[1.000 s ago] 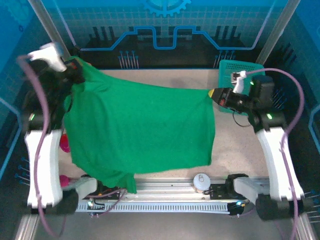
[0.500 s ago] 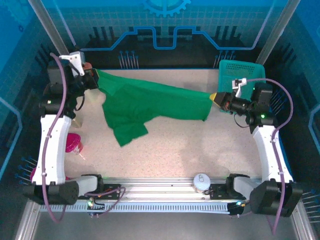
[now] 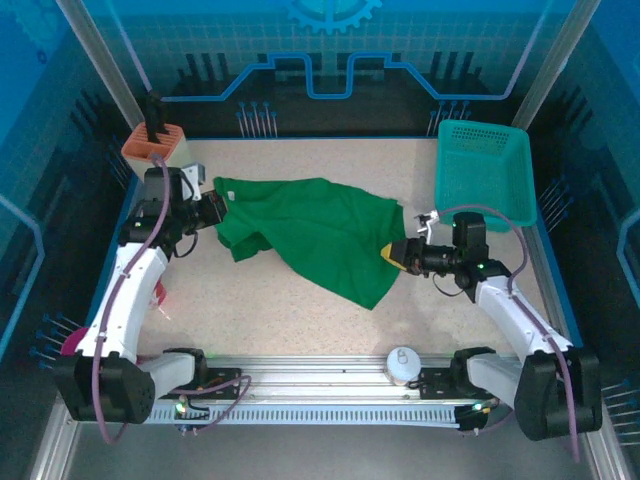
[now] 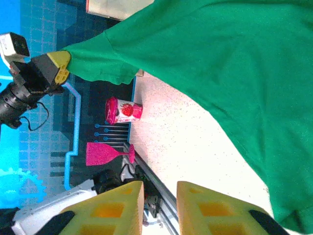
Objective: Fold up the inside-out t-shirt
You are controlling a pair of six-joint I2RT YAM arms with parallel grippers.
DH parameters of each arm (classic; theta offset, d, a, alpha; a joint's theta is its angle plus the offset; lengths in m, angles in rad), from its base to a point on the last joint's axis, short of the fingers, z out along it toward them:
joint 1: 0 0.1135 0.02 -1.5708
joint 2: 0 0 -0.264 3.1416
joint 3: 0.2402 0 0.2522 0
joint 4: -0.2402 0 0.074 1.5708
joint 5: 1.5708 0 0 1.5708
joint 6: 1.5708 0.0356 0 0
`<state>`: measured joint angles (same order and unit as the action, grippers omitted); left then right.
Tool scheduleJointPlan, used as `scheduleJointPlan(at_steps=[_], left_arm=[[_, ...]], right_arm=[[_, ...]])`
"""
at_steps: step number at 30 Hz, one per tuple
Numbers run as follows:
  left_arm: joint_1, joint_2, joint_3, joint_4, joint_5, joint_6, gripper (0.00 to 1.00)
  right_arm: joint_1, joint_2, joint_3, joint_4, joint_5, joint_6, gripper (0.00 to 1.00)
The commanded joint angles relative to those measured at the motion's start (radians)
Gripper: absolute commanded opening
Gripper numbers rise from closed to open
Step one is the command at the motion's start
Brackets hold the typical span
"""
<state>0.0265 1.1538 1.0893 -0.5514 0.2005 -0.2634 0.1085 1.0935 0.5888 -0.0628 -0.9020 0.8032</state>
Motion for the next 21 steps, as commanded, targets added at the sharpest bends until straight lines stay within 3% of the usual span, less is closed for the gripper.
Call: scheduleJointPlan(at_steps=[1, 3, 7, 9, 16, 21], left_arm=[[-0.004, -0.031, 0.007, 0.031, 0.016, -0.013, 0.00], [-0.005, -0.031, 0.007, 0.034, 0.016, -0.014, 0.00], [-0.004, -0.040, -0.006, 0.024, -0.010, -0.006, 0.00], [-0.004, -0.049, -0.020, 0.021, -0.025, 0.004, 0.00], [-0.004, -0.092, -0.086, 0.040, -0.062, 0.005, 0.00], [-0.004, -0.097, -0.095, 0.034, -0.072, 0.007, 0.00]], right_arm=[[0.020, 0.048, 0.001, 0.139, -0.011, 0.044, 0.29], [0.021, 0.062, 0.017, 0.060, 0.028, -0.013, 0.31], [0.063, 0.051, 0.101, -0.345, 0.299, -0.279, 0.36], [0.107, 0.038, 0.082, -0.426, 0.400, -0.318, 0.37], [0.337, -0.020, -0.124, -0.292, 0.525, -0.286, 0.42], [0.445, 0.030, -0.183, -0.129, 0.619, -0.311, 0.47]])
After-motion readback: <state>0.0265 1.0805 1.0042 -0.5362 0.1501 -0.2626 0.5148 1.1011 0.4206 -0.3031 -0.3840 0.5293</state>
